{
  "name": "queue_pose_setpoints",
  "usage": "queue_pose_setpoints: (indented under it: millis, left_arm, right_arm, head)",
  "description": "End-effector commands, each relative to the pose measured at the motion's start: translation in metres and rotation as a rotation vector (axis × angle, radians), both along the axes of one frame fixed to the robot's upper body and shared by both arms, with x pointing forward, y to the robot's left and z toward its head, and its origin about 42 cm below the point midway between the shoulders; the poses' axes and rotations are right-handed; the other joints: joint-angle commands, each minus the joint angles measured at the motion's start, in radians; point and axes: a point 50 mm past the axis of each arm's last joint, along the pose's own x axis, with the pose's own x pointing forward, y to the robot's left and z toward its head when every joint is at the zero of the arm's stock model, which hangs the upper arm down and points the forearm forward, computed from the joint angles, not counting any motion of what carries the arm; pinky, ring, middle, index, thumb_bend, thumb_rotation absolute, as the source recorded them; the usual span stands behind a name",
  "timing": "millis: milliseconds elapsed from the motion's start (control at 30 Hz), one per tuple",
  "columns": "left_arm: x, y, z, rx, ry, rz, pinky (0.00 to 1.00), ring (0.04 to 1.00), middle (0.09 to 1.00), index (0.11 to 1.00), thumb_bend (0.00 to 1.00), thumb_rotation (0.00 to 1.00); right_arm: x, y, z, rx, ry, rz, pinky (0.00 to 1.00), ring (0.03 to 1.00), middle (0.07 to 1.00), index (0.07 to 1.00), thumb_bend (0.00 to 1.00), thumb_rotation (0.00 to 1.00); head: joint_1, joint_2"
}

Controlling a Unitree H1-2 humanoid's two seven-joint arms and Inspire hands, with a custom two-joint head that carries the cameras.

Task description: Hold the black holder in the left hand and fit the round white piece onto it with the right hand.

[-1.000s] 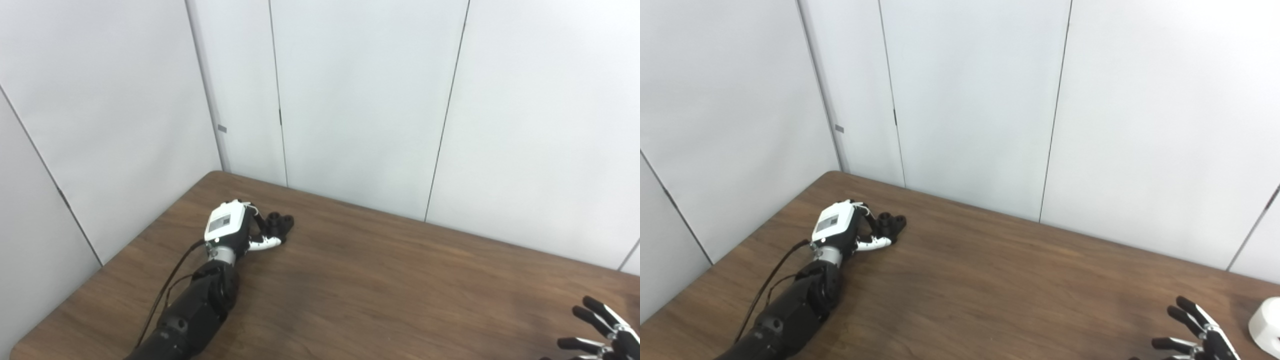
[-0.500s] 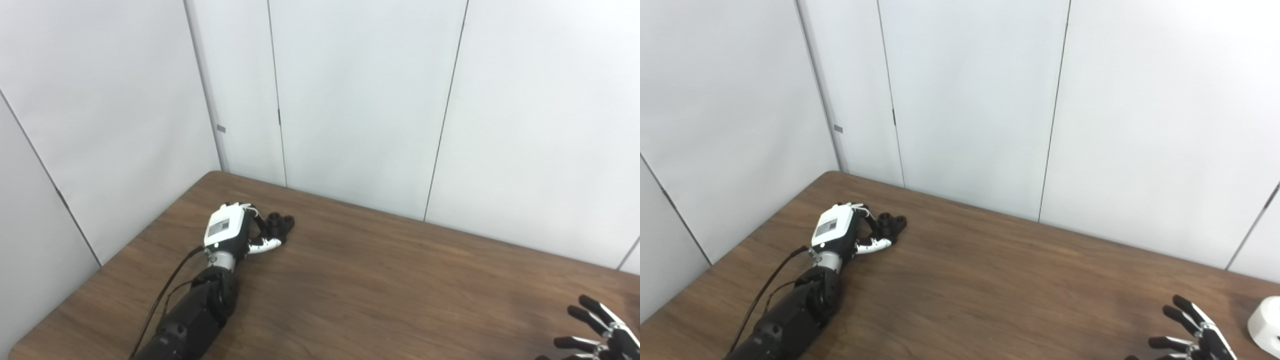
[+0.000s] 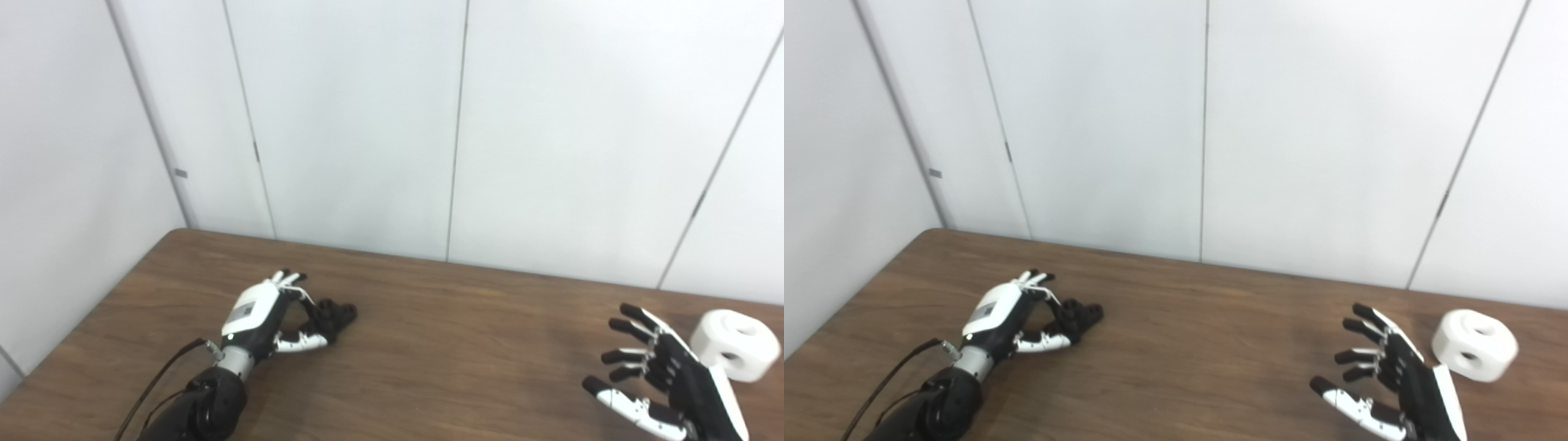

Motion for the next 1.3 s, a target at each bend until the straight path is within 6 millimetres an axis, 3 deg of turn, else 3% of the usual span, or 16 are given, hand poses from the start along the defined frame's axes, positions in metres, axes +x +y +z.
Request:
queue_pose_setpoints:
  millis: [0,200,367,533,733,967,1267]
  left_arm:
    - [-0.011,-0.041,-0.016,0.000,0.082,-0.173,1.00,0.994,0.920,0.485,0.52,0.06]
    - [-0.025,-0.081,-0.016,-0.017,0.108,-0.340,1.00,0.997,0.920,0.485,0.52,0.06]
    - [-0.041,-0.110,-0.018,-0.008,0.125,-0.471,0.99,0.982,0.909,0.484,0.52,0.06]
    - [-0.054,-0.132,-0.028,-0.002,0.169,-0.552,0.98,0.987,0.909,0.483,0.52,0.06]
    - [-0.065,-0.148,-0.046,0.041,0.219,-0.612,0.95,0.977,0.903,0.483,0.52,0.06]
    - [-0.074,-0.160,-0.060,0.242,0.293,-0.599,1.00,0.976,0.899,0.484,0.52,0.06]
    - [-0.075,-0.165,-0.065,0.258,0.299,-0.586,1.00,0.978,0.892,0.484,0.52,0.06]
  right_arm:
    - [0.007,-0.004,0.024,-0.019,-0.122,0.013,0.44,0.567,0.759,0.795,0.57,0.01]
    - [0.011,-0.016,0.033,-0.051,-0.160,0.004,0.47,0.539,0.744,0.783,0.58,0.09]
    - [0.010,-0.023,0.038,-0.057,-0.162,-0.007,0.54,0.555,0.758,0.788,0.57,0.07]
    - [0.011,-0.027,0.041,-0.058,-0.175,-0.019,0.48,0.567,0.767,0.800,0.57,0.08]
    - [0.011,-0.031,0.048,-0.083,-0.198,-0.037,0.46,0.554,0.758,0.800,0.57,0.11]
    - [0.009,-0.038,0.057,-0.114,-0.214,-0.061,0.45,0.555,0.754,0.796,0.59,0.16]
    - [0.006,-0.049,0.069,-0.129,-0.242,-0.068,0.46,0.564,0.754,0.792,0.59,0.17]
  head:
    - [-0.017,0.008]
    - [-0.058,0.026]
    - [-0.081,0.038]
    - [-0.095,0.049]
    - [-0.116,0.063]
    - [-0.134,0.070]
    - [-0.161,0.069]
